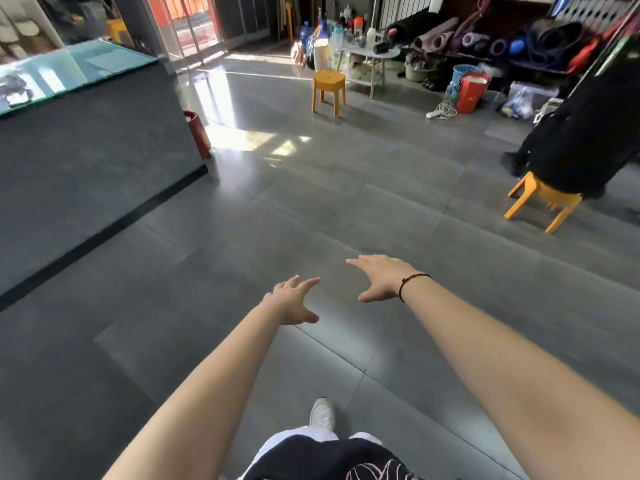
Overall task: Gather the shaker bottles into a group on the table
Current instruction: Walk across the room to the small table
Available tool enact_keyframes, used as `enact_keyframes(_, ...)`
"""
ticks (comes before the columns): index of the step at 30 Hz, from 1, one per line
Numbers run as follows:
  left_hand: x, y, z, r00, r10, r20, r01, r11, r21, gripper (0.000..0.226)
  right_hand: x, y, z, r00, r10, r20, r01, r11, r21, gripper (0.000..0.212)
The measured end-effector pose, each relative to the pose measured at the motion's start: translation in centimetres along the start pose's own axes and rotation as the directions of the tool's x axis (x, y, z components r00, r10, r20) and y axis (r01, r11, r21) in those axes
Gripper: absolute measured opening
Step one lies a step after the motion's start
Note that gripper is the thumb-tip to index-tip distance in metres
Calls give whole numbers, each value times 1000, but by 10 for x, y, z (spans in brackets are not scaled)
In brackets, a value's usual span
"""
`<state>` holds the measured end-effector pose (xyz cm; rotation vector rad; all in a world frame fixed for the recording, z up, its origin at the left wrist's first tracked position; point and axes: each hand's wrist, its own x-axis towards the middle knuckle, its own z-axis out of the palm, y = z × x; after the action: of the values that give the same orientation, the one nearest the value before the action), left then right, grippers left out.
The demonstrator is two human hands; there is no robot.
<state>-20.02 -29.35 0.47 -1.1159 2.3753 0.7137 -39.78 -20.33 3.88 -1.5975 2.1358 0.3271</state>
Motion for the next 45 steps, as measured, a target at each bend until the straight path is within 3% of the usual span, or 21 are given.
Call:
enact_keyframes(9, 126, -3, -87, 995, 14, 103, -19, 999, 43, 85, 119, 65, -119, 992, 100, -82, -97, 994, 40, 80)
enact_keyframes(15, 237, -6, -143, 996, 9, 92, -12, 1000, 26, 86, 235, 94, -163, 996, 63, -58, -59, 996, 63, 79)
enact_keyframes(21, 368, -1, -236, 997, -8, 82, 7, 1000, 7, 84, 370, 130, -234, 998, -9, -54, 14, 995, 99, 79)
enact_keyframes(34, 604, -3, -399, 995, -34, 93, 39, 998, -49, 86, 601, 215, -354, 998, -36, 55, 31, 995, 100, 75)
enact_keyframes(45, 867, -16, -589, 994, 60, 94, -63, 998, 31, 88, 841, 301, -506, 999, 48, 22, -50, 994, 100, 75)
